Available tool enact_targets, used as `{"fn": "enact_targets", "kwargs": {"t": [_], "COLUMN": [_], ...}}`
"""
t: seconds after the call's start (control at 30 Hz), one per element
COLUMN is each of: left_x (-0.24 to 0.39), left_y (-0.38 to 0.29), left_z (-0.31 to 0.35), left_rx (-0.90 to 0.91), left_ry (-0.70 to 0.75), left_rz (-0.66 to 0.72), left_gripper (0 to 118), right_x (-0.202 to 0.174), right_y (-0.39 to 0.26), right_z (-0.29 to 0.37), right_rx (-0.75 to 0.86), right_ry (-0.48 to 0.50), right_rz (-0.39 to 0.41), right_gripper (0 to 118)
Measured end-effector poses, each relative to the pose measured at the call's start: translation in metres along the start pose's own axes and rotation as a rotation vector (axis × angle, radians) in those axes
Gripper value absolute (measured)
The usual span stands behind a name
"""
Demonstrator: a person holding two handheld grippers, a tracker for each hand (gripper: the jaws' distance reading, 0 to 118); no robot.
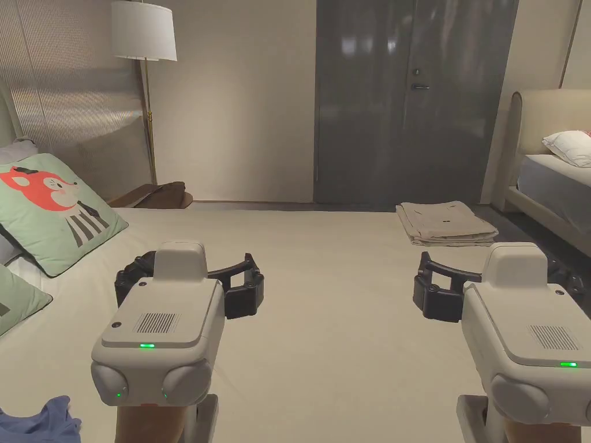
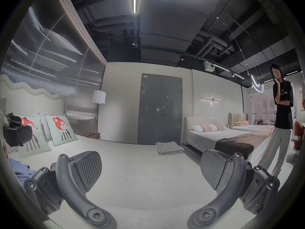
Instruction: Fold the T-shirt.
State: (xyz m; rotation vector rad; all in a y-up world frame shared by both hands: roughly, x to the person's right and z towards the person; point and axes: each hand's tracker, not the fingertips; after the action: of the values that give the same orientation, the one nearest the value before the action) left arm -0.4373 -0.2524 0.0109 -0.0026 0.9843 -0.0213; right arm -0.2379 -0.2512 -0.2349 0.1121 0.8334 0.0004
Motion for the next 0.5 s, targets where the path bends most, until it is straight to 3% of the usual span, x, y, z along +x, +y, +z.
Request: {"fn": "enact_targets", "kwargs": {"t": [0.5], "left_x": [-0.0033], "left_y": [-0.0003], "left_z": [0.0009], "left_rx": [-0.001], "left_ry": [0.005], "left_rz": [0.006], "left_gripper": [111], "right_x": [-0.0068], "right_y": [0.0040], "right_z": [-0.0007], "right_rx": [0.006], "right_ry": [0.014], "right_rz": [0.008], "right_gripper": [117]}}
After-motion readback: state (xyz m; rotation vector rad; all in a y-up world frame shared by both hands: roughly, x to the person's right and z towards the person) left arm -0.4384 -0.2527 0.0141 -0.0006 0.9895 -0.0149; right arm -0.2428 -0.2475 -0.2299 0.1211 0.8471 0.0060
